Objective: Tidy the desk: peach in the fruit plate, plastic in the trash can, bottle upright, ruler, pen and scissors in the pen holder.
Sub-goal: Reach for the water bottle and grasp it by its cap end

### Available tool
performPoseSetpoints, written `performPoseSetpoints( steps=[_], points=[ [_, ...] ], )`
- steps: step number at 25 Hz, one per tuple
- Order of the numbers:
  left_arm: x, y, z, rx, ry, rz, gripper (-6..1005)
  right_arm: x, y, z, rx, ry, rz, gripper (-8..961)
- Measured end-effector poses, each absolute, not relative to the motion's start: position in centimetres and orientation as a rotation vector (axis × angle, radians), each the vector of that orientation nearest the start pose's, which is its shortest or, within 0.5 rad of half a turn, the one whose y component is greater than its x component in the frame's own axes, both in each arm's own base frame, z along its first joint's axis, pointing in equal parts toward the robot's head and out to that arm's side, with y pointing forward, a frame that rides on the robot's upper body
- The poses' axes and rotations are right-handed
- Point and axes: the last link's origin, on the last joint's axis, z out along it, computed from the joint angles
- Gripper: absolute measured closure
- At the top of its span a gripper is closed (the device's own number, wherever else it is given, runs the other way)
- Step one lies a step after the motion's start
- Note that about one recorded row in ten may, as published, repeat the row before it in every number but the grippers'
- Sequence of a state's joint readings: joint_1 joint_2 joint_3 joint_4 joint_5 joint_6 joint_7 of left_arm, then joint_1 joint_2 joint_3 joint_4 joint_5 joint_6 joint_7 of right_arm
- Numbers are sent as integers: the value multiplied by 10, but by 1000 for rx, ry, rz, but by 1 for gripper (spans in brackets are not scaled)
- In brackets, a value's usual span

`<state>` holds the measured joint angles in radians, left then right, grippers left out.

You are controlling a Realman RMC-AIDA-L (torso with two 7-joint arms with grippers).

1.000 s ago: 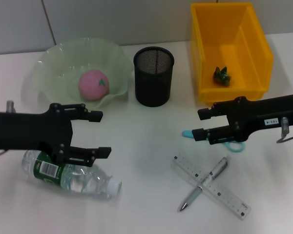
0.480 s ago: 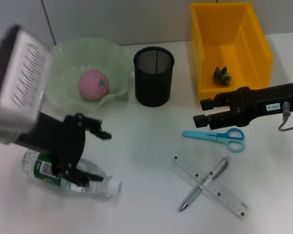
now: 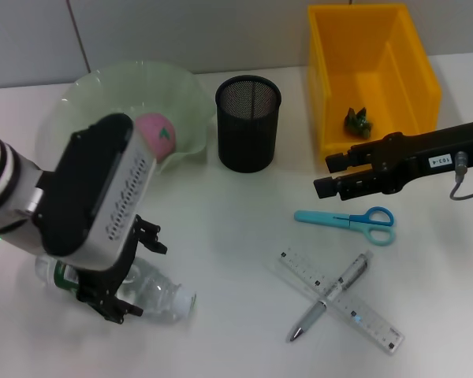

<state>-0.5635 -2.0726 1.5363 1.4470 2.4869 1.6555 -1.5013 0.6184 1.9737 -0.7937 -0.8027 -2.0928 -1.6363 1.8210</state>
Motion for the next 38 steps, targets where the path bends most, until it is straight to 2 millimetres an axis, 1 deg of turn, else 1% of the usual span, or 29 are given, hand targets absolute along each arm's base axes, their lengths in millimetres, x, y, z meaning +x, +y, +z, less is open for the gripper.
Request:
performPoseSetpoints(
  steps=[3,8,15,17,24,36,38],
  points=[
    [-157,317,-23,-3010,790,694,256,239,359,44,-2818,893,453,243],
    [-154,312,-36,-3009,830,714,258,239,359,44,-2816,911,453,243],
    [-151,308,-49,-2997,854,721,260,243,355,41,-2820,930,423,243],
    [-153,306,-59,-3003,849,742,261,244,355,40,-2820,934,414,244],
    [-156,308,-66,-3001,846,761,264,246,354,38,-2821,941,404,244],
    [-158,310,-69,-2976,868,799,268,244,355,37,-2828,933,395,244],
    [-157,310,-70,-2975,876,801,294,244,355,37,-2828,932,394,244]
  ],
)
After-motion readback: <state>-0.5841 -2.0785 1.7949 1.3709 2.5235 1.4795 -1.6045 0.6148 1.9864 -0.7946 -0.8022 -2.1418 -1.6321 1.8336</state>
